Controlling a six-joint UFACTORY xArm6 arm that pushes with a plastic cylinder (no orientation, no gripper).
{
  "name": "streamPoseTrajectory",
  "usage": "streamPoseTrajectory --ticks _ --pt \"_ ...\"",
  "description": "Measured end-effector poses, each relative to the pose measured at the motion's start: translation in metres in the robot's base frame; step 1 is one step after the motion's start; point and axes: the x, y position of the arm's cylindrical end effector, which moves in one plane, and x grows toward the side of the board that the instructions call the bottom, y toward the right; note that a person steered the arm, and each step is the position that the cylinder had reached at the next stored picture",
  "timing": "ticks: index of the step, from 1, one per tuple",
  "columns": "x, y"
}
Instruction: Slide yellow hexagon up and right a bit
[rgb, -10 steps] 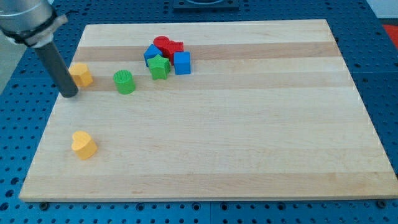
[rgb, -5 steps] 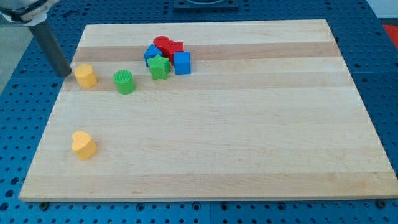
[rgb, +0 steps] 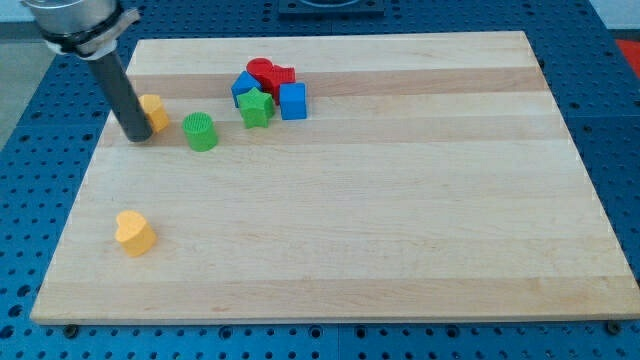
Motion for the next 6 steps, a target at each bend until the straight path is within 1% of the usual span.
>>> streamPoseTrajectory --ticks 1,2,3,4,6 --pt "-0.016 0.009" --pt "-0.018 0.004" --pt "-0.003 -0.018" --pt "-0.003 -0.041" --pt "-0.018 -0.028"
